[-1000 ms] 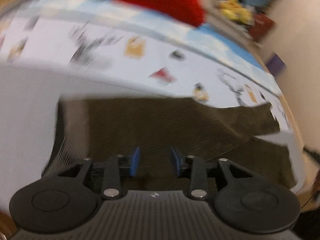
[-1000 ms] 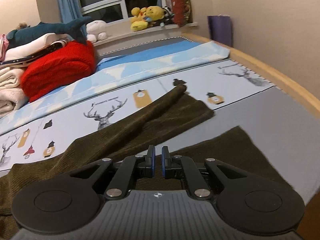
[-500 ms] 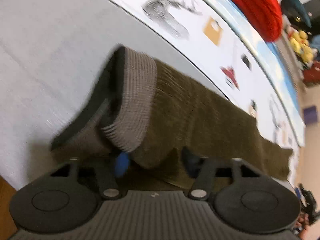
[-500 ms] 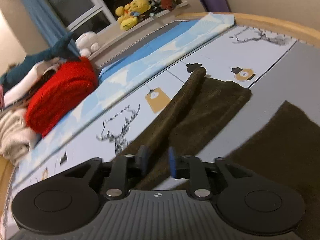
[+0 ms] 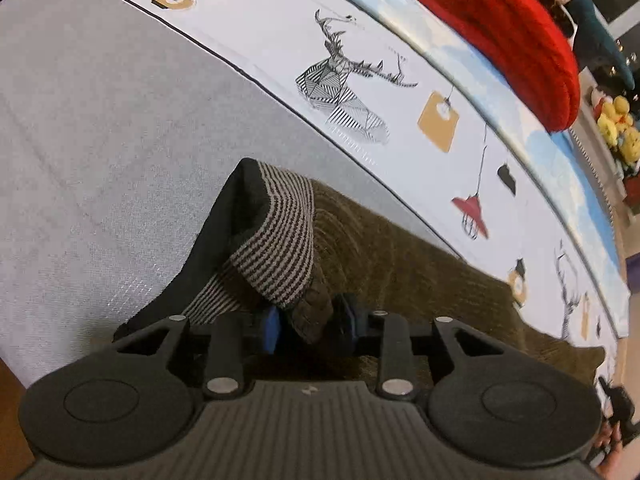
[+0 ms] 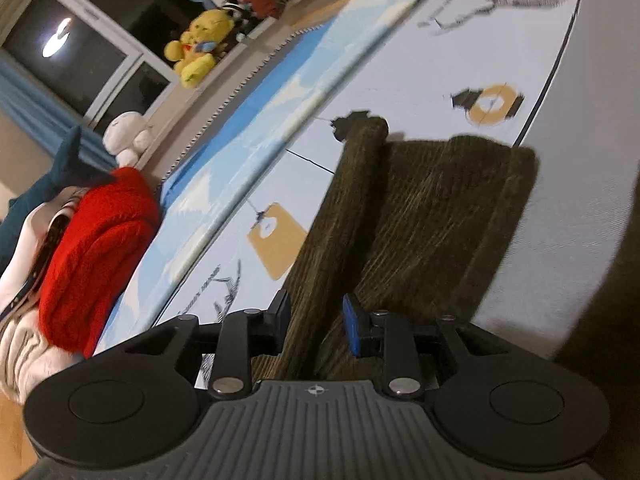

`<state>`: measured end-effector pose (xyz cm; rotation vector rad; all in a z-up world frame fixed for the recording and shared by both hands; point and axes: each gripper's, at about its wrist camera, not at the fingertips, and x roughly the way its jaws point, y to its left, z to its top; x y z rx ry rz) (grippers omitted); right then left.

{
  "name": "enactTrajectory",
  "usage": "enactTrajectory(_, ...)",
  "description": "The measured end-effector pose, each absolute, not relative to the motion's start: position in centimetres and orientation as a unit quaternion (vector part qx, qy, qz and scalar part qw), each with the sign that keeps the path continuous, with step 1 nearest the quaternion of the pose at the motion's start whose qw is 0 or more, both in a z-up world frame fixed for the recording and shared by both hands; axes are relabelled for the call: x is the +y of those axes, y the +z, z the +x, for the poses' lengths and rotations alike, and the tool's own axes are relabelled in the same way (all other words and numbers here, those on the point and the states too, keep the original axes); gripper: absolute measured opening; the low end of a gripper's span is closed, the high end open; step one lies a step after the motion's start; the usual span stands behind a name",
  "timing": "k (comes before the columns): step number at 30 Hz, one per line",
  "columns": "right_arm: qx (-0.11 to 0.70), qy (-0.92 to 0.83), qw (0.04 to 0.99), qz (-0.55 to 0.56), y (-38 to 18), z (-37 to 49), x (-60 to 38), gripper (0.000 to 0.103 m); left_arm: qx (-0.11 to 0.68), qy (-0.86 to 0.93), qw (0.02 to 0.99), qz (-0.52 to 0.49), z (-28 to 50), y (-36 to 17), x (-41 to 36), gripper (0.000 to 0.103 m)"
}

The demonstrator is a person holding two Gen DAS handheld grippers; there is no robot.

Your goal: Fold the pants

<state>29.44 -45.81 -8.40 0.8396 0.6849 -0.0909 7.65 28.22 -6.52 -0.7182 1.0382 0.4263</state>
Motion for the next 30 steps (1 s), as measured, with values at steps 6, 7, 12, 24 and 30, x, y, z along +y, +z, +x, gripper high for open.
enactTrajectory(6, 0.345, -0.044, 0.849, 0.399, -10.7, 32.5, -45.2, 0.034, 0.491, 0.199, 0.785, -0.32, 8.3, -6.9, 28.1, 0.035)
enactTrajectory(7, 0.346, -0.047, 0.848, 0.399, -10.9, 32.7, -45.1, 0.034, 0.494, 0.201, 0.784, -0.318, 8.3, -7.0, 28.1, 0.035)
enactTrajectory(12, 0.336, -0.047, 0.859, 0.383, -9.9, 33.4, -44.4, 0.01, 0.5, 0.202, 0.787, -0.299, 8.5, -6.9, 27.8, 0.019)
enactTrajectory(24, 0.271, -0.067, 0.888, 0.366, 3.4, 19.4, -47.9, 0.007, 0.422, 0.152, 0.846, -0.287, 4.6, -1.2, 27.9, 0.011)
enactTrajectory(30, 0.364, -0.109, 0.848, 0.369, 0.0, 7.3, -51.0, 0.007, 0.469, 0.147, 0.837, -0.24, 1.6, -1.5, 28.0, 0.011)
